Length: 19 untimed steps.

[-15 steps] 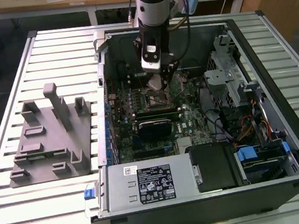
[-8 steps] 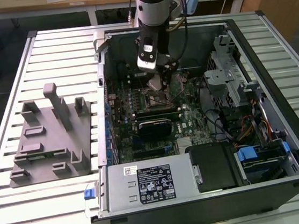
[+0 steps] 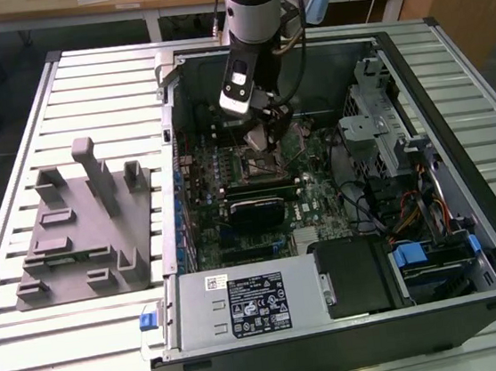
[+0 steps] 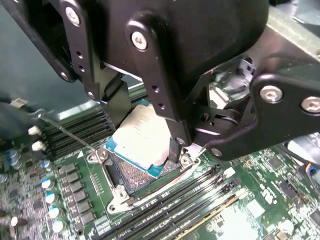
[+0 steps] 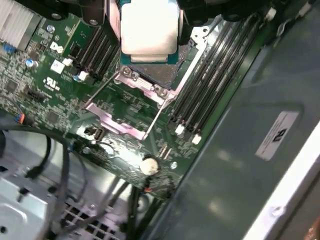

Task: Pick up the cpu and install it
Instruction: 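Place the cpu into insertion slot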

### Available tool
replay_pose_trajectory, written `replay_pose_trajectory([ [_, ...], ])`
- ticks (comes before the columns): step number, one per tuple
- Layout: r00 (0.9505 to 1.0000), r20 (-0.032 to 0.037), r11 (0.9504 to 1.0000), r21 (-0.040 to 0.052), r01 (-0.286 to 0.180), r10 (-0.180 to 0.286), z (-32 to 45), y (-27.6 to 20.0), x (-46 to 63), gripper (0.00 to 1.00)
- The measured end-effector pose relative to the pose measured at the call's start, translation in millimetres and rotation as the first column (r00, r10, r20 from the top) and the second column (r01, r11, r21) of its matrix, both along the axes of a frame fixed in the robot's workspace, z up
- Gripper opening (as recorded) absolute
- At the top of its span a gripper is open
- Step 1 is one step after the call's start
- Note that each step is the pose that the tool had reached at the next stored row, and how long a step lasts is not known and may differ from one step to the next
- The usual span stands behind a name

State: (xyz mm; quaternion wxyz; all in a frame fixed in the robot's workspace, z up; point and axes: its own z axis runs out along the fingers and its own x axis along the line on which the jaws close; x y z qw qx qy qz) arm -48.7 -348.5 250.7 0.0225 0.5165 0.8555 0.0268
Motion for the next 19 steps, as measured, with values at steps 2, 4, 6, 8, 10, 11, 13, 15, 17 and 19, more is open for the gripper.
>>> replay_pose_trajectory([
  [2, 0.9994, 0.0000, 0.9994, 0.0000, 0.034, -0.034, -0.2, 0.0, 0.0, 0.54],
  [4, 0.9976, 0.0000, 0.9976, -0.0001, 0.069, -0.069, -0.3, 0.0, 0.0, 0.54],
  [6, 0.9947, 0.0000, 0.9947, 0.0000, 0.103, -0.103, -0.4, 0.0, 0.0, 0.54],
  [8, 0.9906, 0.0000, 0.9906, 0.0000, 0.137, -0.137, -0.5, 0.0, 0.0, 0.54],
  [10, 0.9853, 0.0000, 0.9853, -0.0001, 0.171, -0.171, -0.7, 0.0, 0.0, 0.54],
  [11, 0.9820, 0.0000, 0.9820, 0.0000, 0.189, -0.189, -0.8, 0.0, 0.0, 0.54],
  [13, 0.9750, 0.0000, 0.9750, 0.0000, 0.222, -0.222, -0.9, 0.0, 0.0, 0.54],
  [15, 0.9670, 0.0000, 0.9670, -0.0001, 0.255, -0.255, -1.1, 0.0, 0.0, 0.54],
  [17, 0.9579, 0.0001, 0.9579, -0.0001, 0.287, -0.287, -1.2, 0.0, 0.0, 0.54],
  [19, 0.9473, 0.0000, 0.9473, -0.0001, 0.320, -0.320, -1.4, 0.0, 0.0, 0.54],
])
